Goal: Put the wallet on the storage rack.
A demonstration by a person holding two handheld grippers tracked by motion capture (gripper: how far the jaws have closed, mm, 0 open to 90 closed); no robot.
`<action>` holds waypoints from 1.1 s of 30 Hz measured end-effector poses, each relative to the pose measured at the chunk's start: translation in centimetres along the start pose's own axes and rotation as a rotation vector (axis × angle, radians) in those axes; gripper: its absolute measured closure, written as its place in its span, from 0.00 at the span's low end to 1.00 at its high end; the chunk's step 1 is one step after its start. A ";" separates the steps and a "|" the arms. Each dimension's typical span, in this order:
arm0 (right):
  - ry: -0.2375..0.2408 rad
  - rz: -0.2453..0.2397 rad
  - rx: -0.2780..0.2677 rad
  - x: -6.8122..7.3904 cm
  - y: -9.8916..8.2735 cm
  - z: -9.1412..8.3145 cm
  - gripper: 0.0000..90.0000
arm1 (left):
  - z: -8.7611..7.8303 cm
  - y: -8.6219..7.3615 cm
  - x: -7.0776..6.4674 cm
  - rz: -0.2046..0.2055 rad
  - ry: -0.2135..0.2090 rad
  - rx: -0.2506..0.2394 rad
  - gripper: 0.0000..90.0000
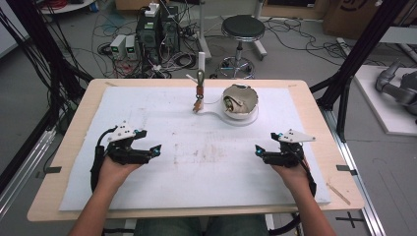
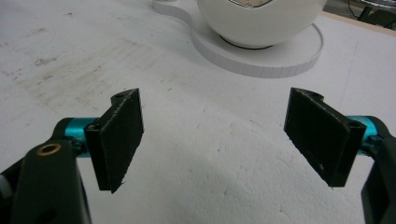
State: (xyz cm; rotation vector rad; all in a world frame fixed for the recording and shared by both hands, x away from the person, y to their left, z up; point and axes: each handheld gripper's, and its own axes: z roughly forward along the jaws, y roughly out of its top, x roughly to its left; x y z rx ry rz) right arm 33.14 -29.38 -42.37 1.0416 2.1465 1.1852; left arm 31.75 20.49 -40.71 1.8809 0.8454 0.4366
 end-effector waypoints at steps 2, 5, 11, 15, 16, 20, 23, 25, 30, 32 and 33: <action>-0.006 0.004 0.001 -0.1 -0.1 -0.1 0.22 | 0.2 -0.3 0.0 0.006 -0.002 0.010 0.22; -0.010 0.006 0.002 -0.3 -0.2 -0.2 0.22 | 0.4 -0.6 0.1 0.009 -0.008 0.013 0.22; -0.023 0.011 0.008 -0.5 -0.5 -0.6 0.22 | 0.6 -0.7 0.2 0.016 -0.005 0.013 0.22; -0.029 0.012 0.004 -0.6 -0.5 -0.7 0.22 | 0.7 -0.9 0.2 0.014 -0.009 0.015 0.22; -0.028 0.017 0.002 -0.6 -0.5 -0.7 0.22 | 0.6 -0.9 0.2 0.011 -0.008 0.015 0.22; -0.024 0.016 0.013 -0.6 -0.5 -0.5 0.22 | 0.5 -0.9 0.3 0.012 -0.009 0.013 0.22; -0.023 0.013 0.011 -0.6 -0.5 -0.5 0.22 | 0.5 -1.0 0.2 0.009 -0.008 0.015 0.22; -0.024 0.014 0.008 -0.6 -0.5 -0.6 0.22 | 0.5 -1.0 0.2 0.014 -0.006 0.017 0.22; -0.023 0.012 0.012 -0.6 -0.6 -0.6 0.22 | 0.7 -1.1 0.1 0.017 -0.002 0.023 0.22; -0.020 0.015 0.012 -0.6 -0.5 -0.5 0.22 | 0.7 -1.1 0.1 0.010 0.000 0.022 0.22; -0.020 0.015 0.012 -0.6 -0.6 -0.5 0.22 | 0.7 -1.1 0.1 0.011 -0.001 0.023 0.22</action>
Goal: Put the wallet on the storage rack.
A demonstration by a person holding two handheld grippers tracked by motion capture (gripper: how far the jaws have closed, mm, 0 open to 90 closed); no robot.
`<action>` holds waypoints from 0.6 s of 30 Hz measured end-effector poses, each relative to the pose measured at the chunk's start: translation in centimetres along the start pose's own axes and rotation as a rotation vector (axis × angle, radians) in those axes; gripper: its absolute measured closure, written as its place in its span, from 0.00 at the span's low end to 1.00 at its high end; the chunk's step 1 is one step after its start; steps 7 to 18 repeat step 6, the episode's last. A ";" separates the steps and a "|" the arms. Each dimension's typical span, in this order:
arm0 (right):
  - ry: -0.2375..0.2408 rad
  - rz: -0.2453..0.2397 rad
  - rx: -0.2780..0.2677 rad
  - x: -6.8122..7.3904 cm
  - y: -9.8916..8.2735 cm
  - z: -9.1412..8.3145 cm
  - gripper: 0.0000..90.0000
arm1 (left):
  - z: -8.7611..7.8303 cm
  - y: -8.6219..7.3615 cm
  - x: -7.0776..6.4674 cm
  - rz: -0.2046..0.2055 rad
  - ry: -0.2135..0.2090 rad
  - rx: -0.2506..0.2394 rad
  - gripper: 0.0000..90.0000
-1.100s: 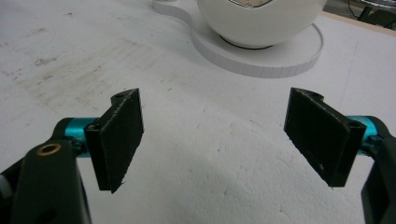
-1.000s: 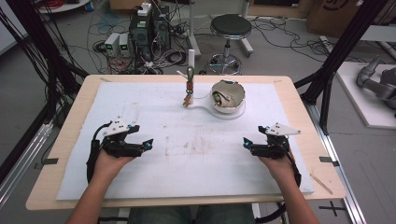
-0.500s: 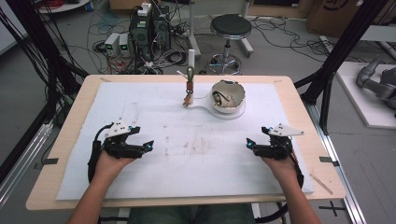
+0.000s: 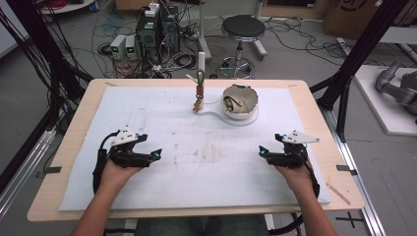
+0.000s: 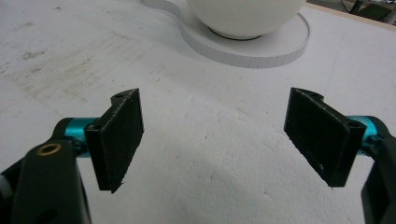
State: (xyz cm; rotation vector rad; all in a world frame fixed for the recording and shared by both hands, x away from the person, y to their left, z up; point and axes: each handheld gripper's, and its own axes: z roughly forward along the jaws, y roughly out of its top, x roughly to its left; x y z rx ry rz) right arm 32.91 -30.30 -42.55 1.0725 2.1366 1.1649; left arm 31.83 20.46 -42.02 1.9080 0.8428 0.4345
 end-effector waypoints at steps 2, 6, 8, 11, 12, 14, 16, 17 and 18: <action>0.000 0.000 -0.001 0.0 0.0 0.0 0.22 | 0.0 -0.1 0.0 0.001 -0.001 0.003 0.22; -0.005 0.001 -0.002 -0.1 0.0 -0.1 0.22 | 0.2 -0.3 0.0 -0.007 -0.002 0.017 0.22; -0.005 0.001 -0.002 -0.1 0.0 -0.1 0.22 | 0.2 -0.3 0.0 -0.007 -0.002 0.017 0.22; -0.005 0.001 -0.002 -0.1 0.0 -0.1 0.22 | 0.2 -0.3 0.0 -0.007 -0.002 0.017 0.22; -0.005 0.001 -0.002 -0.1 0.0 -0.1 0.22 | 0.2 -0.3 0.0 -0.007 -0.002 0.017 0.22; -0.005 0.001 -0.002 -0.1 0.0 -0.1 0.22 | 0.2 -0.3 0.0 -0.007 -0.002 0.017 0.22; -0.005 0.001 -0.002 -0.1 0.0 -0.1 0.22 | 0.2 -0.3 0.0 -0.007 -0.002 0.017 0.22; -0.005 0.001 -0.002 -0.1 0.0 -0.1 0.22 | 0.2 -0.3 0.0 -0.007 -0.002 0.017 0.22; -0.005 0.001 -0.002 -0.1 0.0 -0.1 0.22 | 0.2 -0.3 0.0 -0.007 -0.002 0.017 0.22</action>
